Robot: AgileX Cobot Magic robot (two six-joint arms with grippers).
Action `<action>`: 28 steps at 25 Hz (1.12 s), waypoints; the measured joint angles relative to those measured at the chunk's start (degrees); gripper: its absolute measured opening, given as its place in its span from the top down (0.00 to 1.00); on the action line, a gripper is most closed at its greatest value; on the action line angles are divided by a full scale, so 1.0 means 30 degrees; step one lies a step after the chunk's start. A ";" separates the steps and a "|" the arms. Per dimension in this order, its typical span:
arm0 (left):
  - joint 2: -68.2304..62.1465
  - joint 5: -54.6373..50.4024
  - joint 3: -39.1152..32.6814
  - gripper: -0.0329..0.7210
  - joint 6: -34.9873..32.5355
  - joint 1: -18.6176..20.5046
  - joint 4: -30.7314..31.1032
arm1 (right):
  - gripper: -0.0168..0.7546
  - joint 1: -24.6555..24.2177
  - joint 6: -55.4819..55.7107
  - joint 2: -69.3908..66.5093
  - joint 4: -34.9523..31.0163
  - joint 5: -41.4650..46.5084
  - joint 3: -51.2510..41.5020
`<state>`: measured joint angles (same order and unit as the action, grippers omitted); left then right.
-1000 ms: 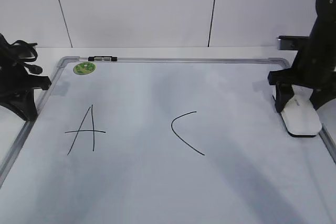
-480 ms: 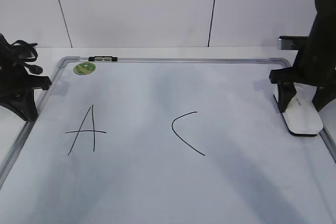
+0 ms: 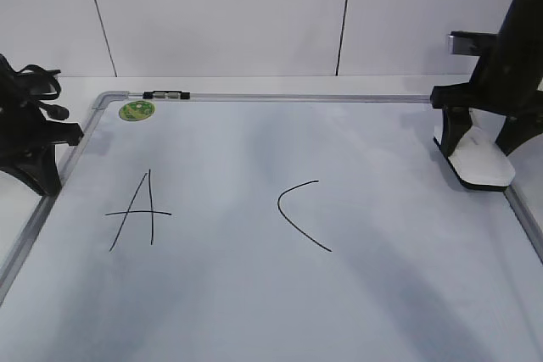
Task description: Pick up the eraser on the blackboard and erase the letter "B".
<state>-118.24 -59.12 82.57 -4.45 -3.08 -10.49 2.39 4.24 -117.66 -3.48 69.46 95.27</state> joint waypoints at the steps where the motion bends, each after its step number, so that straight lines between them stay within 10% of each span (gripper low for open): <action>1: 0.0000 0.0000 0.0000 0.94 0.0000 0.0000 0.0000 | 0.20 0.0000 0.0000 0.0000 0.0000 0.0000 0.0000; 28: 0.0000 0.0000 0.0000 0.94 0.0000 0.0000 0.0000 | 0.21 0.0000 0.0000 0.0000 0.0590 0.0037 0.0000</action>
<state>-118.24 -59.12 82.57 -4.45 -3.08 -10.49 2.39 4.24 -117.66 -1.71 69.58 95.27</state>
